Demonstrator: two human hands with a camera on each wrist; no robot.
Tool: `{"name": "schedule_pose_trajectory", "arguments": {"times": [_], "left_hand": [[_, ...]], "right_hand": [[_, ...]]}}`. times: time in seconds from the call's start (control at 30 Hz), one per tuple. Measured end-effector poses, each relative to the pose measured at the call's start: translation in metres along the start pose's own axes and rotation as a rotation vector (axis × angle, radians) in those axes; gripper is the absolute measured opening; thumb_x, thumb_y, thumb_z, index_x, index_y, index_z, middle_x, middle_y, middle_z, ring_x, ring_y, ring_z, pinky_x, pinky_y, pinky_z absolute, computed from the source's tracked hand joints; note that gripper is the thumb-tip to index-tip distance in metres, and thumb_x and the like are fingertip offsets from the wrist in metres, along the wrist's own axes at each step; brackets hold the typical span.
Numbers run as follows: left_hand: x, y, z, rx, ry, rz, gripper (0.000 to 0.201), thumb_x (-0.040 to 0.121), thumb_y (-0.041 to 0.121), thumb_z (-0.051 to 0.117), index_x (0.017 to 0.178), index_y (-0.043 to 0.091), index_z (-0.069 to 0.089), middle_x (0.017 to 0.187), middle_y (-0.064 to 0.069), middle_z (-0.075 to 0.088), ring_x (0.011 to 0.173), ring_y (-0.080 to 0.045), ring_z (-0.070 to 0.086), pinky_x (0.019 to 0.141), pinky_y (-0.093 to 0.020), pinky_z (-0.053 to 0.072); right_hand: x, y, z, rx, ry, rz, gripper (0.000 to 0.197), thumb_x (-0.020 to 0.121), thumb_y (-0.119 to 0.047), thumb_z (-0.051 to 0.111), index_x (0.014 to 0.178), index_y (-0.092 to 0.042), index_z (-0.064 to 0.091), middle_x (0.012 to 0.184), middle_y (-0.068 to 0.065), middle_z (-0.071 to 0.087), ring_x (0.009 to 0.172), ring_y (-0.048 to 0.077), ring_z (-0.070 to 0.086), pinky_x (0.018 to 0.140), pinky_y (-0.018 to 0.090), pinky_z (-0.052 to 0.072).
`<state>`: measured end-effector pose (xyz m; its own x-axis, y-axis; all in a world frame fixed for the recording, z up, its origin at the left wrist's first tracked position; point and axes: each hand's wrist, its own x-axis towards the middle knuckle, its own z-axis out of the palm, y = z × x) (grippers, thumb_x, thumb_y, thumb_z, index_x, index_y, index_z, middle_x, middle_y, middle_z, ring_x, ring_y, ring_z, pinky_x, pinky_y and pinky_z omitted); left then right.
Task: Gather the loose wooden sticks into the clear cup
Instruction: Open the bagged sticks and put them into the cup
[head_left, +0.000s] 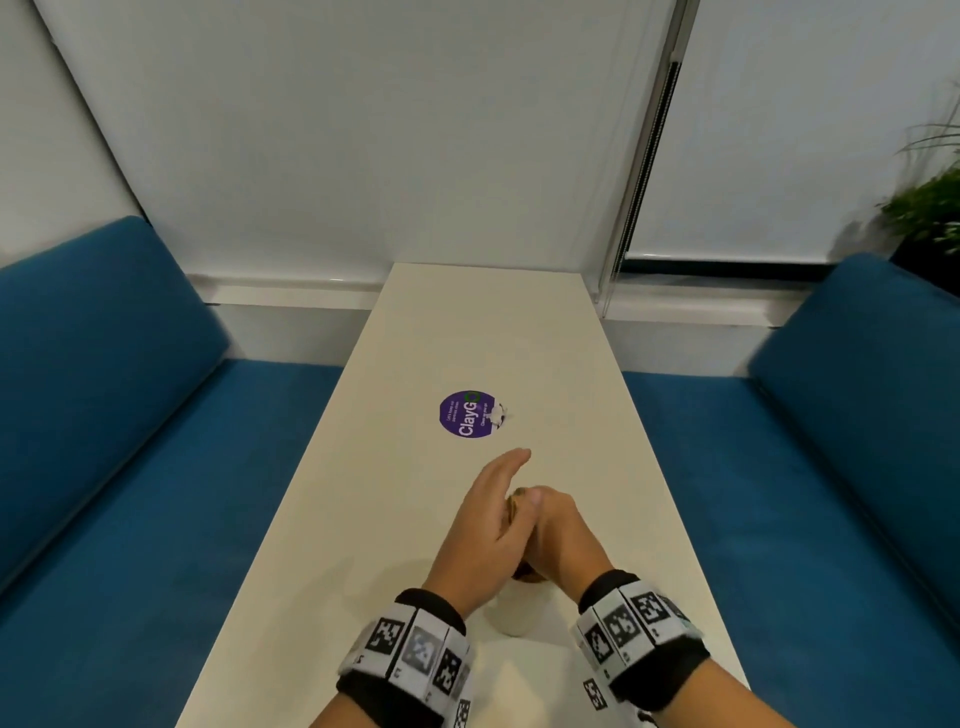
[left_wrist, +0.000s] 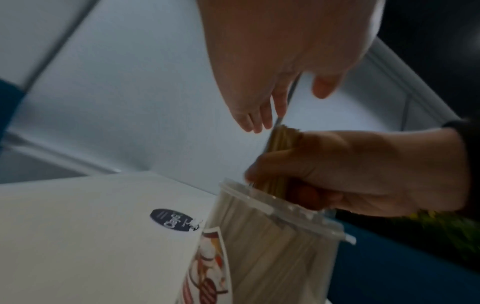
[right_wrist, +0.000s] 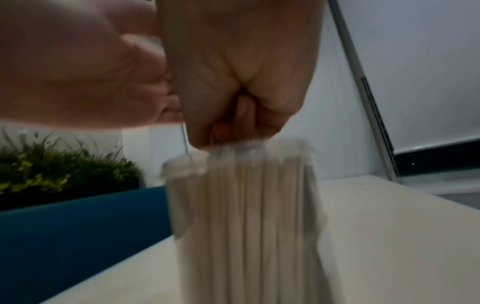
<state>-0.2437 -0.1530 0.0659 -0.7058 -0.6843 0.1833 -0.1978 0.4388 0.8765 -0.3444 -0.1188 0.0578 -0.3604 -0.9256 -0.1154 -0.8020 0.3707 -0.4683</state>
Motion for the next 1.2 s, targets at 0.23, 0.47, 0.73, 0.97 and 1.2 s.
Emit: {"name": "schedule_pose_trajectory", "arguments": {"times": [0.23,0.47,0.73,0.97,1.2], "left_hand": [[0.014,-0.014,0.022,0.322,-0.221,-0.097,0.049,0.102,0.035,0.019,0.147,0.018,0.025,0.157,0.005,0.019,0.145,-0.008,0.010,0.116,-0.022,0.007],[0.013,-0.028,0.038,0.530,-0.333,-0.062,0.068,0.094,0.048,-0.002,0.150,0.013,0.012,0.159,-0.002,0.010,0.147,-0.014,0.003,0.115,-0.024,-0.006],[0.009,-0.026,0.042,0.518,-0.254,0.004,0.061,0.096,0.046,0.004,0.149,0.019,0.016,0.158,0.004,0.013,0.146,-0.008,0.005,0.116,-0.021,-0.002],[-0.010,-0.036,0.057,0.827,-0.392,-0.114,0.072,0.099,0.041,0.000,0.117,0.017,0.066,0.123,0.001,0.065,0.116,-0.018,0.060,0.093,-0.039,0.052],[-0.012,-0.006,0.035,0.566,-0.370,-0.087,0.063,0.097,0.050,0.018,0.150,0.020,0.000,0.159,-0.002,-0.010,0.146,-0.020,-0.008,0.117,-0.031,-0.005]], "right_hand": [[-0.014,0.020,0.013,0.059,0.091,-0.004,0.023,0.088,-0.015,0.058,0.111,-0.012,0.059,0.102,0.003,0.059,0.089,0.013,0.053,0.059,0.004,0.034],[-0.054,0.046,0.016,0.275,0.197,-0.014,0.072,0.089,-0.029,0.059,0.146,-0.026,0.016,0.145,-0.022,0.014,0.139,-0.002,0.005,0.113,0.012,0.008],[-0.091,0.061,0.066,0.342,0.323,-0.044,0.054,0.089,-0.024,0.035,0.137,-0.031,0.011,0.142,-0.040,0.002,0.126,-0.030,-0.010,0.115,0.015,0.013],[-0.104,0.068,0.089,0.271,0.521,-0.085,0.053,0.080,-0.026,0.037,0.133,-0.029,0.036,0.136,-0.025,0.043,0.133,-0.015,0.018,0.105,0.008,0.018],[-0.134,0.079,0.102,0.328,0.355,0.023,0.047,0.074,-0.018,0.049,0.100,-0.057,0.046,0.105,-0.049,0.043,0.099,-0.025,0.041,0.088,0.003,0.035]]}}
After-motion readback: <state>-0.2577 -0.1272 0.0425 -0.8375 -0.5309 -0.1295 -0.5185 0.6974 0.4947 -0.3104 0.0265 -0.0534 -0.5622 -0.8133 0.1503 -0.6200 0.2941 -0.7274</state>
